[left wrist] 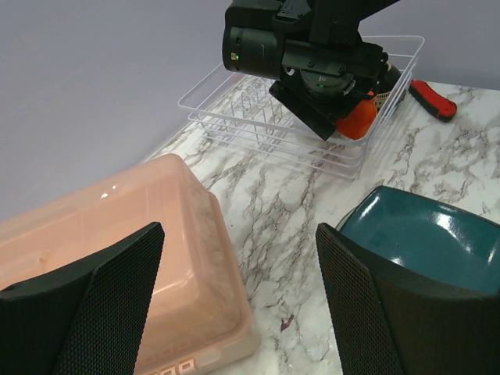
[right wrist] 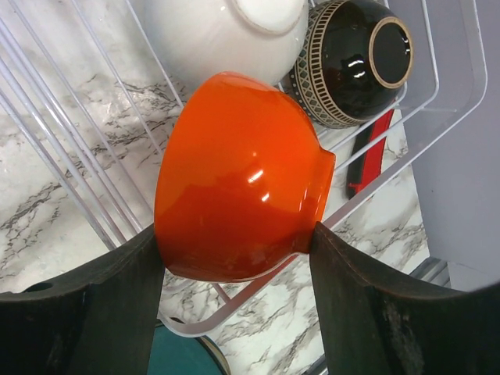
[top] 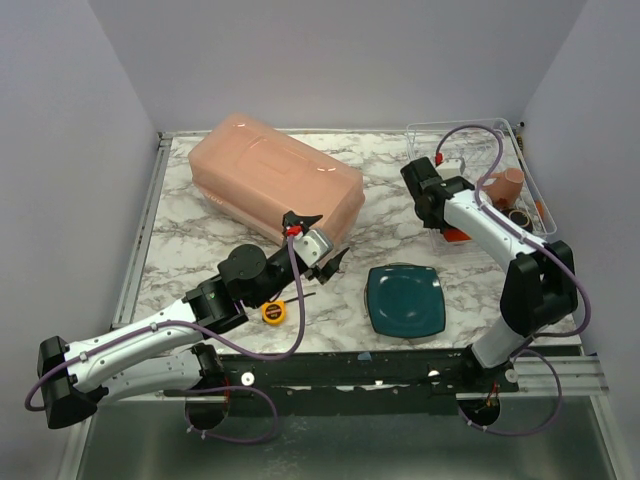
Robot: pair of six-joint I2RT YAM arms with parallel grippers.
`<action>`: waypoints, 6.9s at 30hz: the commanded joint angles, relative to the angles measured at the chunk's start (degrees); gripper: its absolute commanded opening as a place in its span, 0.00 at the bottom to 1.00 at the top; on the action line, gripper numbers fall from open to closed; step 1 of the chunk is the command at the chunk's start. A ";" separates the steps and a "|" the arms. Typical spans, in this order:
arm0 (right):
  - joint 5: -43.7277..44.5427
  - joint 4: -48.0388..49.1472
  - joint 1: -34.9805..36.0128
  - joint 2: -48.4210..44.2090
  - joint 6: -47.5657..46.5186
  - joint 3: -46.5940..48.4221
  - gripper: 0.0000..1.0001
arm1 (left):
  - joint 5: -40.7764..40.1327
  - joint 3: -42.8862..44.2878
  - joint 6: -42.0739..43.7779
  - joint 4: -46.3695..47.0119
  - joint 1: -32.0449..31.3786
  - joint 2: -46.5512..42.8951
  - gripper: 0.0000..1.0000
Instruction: Load the mixed dishes into the dish rack
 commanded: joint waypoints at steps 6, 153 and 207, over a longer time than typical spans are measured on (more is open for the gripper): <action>-0.49 1.52 -0.77 2.77 0.48 -2.21 0.51 | -1.21 0.35 0.38 1.05 -0.42 0.38 0.79; -60.92 24.33 -29.51 -11.44 -0.25 -19.62 0.59 | 0.37 0.88 1.43 0.16 -1.13 3.67 0.80; -61.33 24.05 -33.07 -11.91 -0.92 -21.80 0.15 | 1.89 1.34 0.69 -0.18 -1.35 4.27 0.80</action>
